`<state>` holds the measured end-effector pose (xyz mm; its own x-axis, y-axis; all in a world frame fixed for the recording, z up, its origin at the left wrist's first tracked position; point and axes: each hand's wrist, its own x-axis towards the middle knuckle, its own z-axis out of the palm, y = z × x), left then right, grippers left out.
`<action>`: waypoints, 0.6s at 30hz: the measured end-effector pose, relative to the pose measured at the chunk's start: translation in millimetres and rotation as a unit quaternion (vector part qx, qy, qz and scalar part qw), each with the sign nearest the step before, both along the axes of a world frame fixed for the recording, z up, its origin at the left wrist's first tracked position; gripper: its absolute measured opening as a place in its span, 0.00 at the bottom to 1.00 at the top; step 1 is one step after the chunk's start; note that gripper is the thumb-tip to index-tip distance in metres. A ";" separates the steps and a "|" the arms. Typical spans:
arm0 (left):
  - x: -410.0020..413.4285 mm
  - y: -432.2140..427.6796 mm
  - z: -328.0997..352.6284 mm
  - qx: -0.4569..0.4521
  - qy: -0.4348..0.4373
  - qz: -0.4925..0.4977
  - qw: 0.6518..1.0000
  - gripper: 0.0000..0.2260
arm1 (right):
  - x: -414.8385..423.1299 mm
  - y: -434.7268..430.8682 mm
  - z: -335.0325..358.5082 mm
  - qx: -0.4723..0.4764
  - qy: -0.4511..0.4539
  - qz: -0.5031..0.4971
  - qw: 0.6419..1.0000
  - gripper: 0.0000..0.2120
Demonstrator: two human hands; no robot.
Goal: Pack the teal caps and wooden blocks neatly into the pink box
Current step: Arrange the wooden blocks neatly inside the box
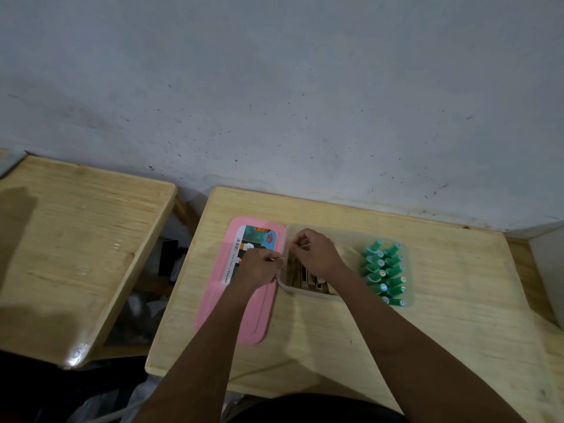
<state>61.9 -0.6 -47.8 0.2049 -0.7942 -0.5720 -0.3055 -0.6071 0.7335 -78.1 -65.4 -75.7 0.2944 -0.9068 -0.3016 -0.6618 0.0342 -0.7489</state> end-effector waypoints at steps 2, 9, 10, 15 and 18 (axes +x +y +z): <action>0.2 -0.5 -0.3 0.006 0.009 0.009 1.000 0.11 | -2.1 2.7 1.5 0.016 -0.046 -0.033 0.998 0.07; -0.1 1.0 -1.7 0.004 0.018 0.015 1.000 0.10 | -24.9 15.6 16.0 0.153 -0.294 -0.222 0.917 0.12; -0.4 1.1 -2.1 0.003 0.021 0.019 1.000 0.10 | -27.2 16.7 17.3 0.164 -0.322 -0.231 0.904 0.13; -1.3 2.5 -1.9 0.004 0.031 0.040 0.999 0.10 | -30.1 18.2 23.1 0.232 -0.437 -0.287 0.820 0.14; -1.7 3.6 -2.7 -0.004 0.031 0.035 0.999 0.10 | -29.3 15.9 25.5 0.284 -0.497 -0.325 0.753 0.14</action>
